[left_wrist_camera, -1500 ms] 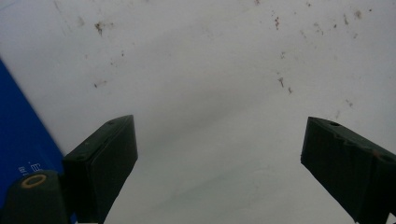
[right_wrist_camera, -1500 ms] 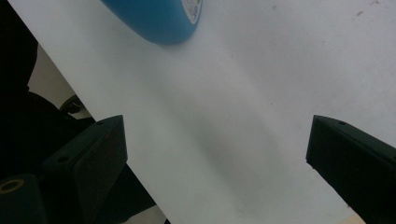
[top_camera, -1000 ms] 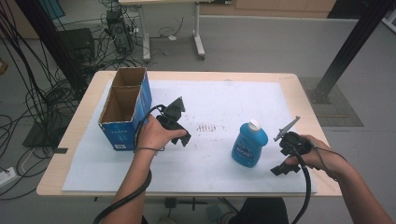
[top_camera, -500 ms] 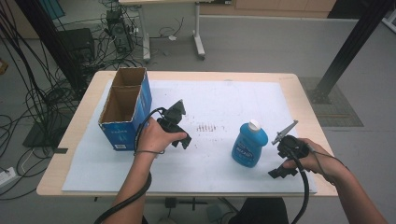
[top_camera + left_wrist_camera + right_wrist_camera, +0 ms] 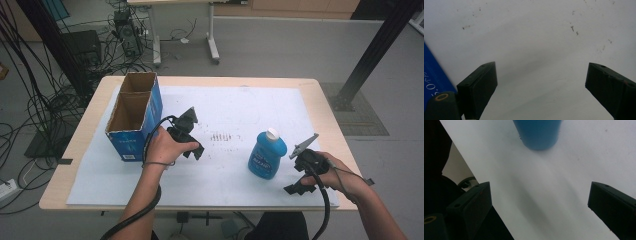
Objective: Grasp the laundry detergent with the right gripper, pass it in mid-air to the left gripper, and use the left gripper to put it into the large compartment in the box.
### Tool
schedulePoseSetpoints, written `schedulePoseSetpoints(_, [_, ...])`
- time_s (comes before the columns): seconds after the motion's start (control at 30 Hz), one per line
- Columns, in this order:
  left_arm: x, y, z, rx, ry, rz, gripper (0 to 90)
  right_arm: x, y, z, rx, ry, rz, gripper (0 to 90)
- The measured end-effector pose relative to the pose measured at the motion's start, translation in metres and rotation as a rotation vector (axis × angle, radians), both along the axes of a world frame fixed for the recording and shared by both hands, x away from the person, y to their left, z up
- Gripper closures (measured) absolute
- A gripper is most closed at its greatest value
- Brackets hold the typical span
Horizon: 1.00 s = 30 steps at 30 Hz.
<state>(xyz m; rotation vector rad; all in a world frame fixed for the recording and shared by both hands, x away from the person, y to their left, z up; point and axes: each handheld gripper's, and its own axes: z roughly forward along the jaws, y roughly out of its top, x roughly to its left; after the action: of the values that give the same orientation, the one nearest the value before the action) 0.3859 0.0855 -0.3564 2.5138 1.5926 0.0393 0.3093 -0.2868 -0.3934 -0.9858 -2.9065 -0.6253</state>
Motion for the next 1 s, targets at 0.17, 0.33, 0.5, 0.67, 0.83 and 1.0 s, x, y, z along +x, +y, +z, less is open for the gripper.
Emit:
schedulePoseSetpoints(0.17, [-0.002, 0.000, 0.000, -0.002, -0.002, 0.001, 11.0, -0.004, 0.000, -0.004, 0.029, -0.024, -0.006, 5.1])
schedulePoseSetpoints(0.33, [-0.003, 0.001, -0.002, -0.006, 0.001, 0.000, 11.4, -0.006, -0.001, -0.007, 0.046, -0.050, -0.013, 5.0])
schedulePoseSetpoints(0.5, [-0.003, 0.000, -0.003, -0.010, 0.006, -0.002, 11.5, -0.008, -0.003, -0.010, 0.078, -0.069, -0.022, 5.0])
schedulePoseSetpoints(0.67, [-0.003, 0.001, -0.002, -0.010, 0.006, -0.003, 11.5, -0.010, -0.005, -0.016, 0.113, -0.094, -0.025, 5.1])
schedulePoseSetpoints(0.83, [-0.004, 0.002, -0.002, -0.013, 0.003, 0.003, 11.5, -0.012, -0.006, -0.022, 0.135, -0.123, -0.013, 5.2])
schedulePoseSetpoints(1.0, [-0.005, 0.002, -0.003, -0.015, 0.001, 0.008, 11.5, -0.014, -0.007, -0.027, 0.172, -0.165, -0.001, 5.2])
